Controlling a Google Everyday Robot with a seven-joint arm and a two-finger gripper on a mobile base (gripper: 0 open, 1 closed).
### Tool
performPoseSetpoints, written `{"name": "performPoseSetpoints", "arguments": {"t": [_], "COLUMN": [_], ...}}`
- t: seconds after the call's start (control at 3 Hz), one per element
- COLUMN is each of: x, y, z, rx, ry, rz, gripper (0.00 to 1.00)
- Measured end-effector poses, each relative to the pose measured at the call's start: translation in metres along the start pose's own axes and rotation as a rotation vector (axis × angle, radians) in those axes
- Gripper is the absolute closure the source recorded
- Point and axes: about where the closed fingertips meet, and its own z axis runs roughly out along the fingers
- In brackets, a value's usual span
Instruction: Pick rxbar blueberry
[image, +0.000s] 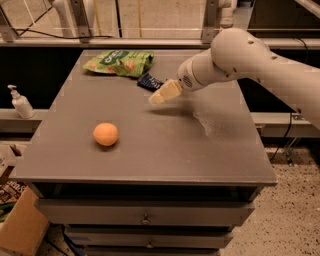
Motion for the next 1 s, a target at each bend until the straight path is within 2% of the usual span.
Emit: {"name": "performPoseSetpoints", "arguments": {"t": [0.33, 0.67, 1.0], "x": [-0.001, -0.005, -0.009], "y": [0.001, 0.006, 0.008], "z": [0.018, 0.03, 0.035], "rx": [-0.018, -0.028, -0.03], "ry": [-0.009, -0.026, -0.033], "rz": [0.009, 0.003, -0.001], "gripper": [0.0, 0.17, 0.39]}}
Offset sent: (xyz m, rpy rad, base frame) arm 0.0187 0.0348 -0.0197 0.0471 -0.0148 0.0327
